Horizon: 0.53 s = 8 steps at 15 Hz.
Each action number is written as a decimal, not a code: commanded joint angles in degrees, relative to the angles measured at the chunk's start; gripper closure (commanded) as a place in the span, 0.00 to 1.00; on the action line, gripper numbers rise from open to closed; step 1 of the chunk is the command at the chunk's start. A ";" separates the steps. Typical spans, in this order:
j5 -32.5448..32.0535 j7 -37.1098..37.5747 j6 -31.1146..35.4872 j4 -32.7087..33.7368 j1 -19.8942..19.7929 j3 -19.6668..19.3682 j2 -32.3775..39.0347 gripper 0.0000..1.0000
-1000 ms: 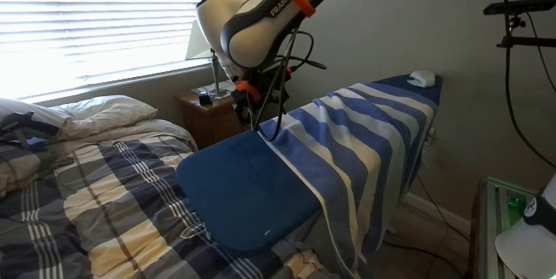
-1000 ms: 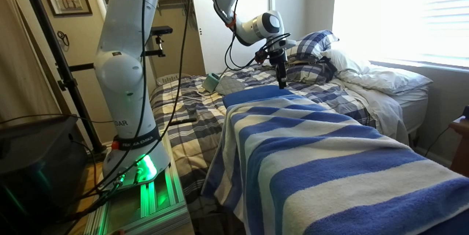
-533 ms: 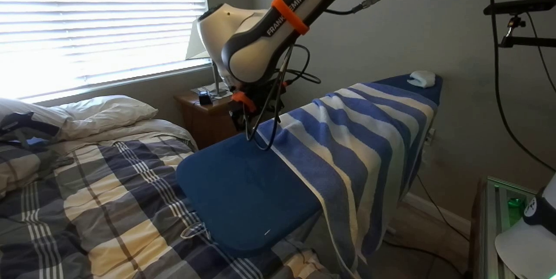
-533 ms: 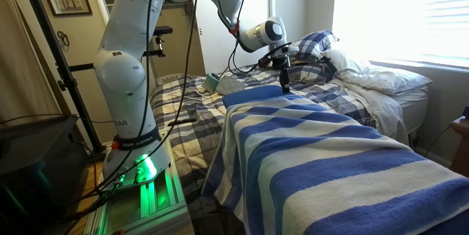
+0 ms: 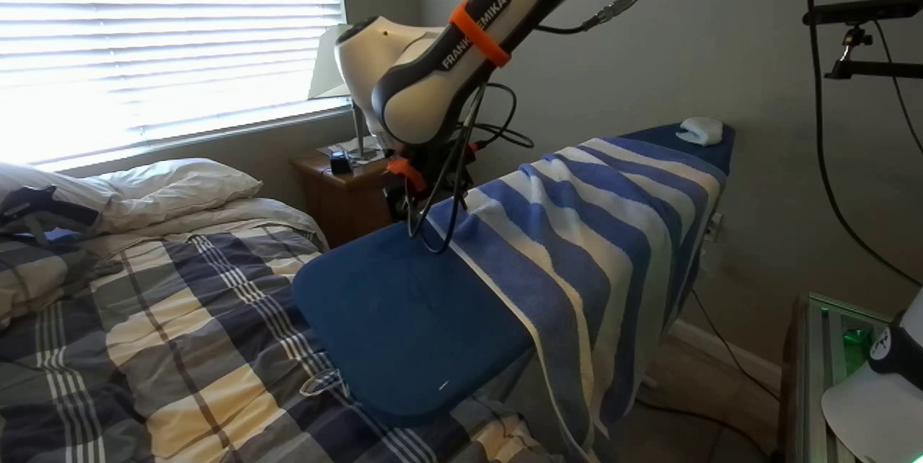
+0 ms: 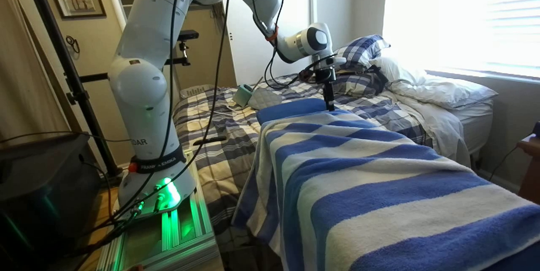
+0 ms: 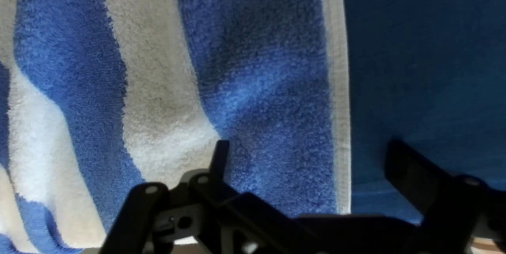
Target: Straighten the towel
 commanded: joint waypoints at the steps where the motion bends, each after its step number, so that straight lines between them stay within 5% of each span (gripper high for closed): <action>1: 2.53 -1.13 0.86 -0.73 -0.87 -0.78 0.01 0.00; 8: 4.02 -6.29 1.73 -1.95 -2.53 -0.91 -0.32 0.00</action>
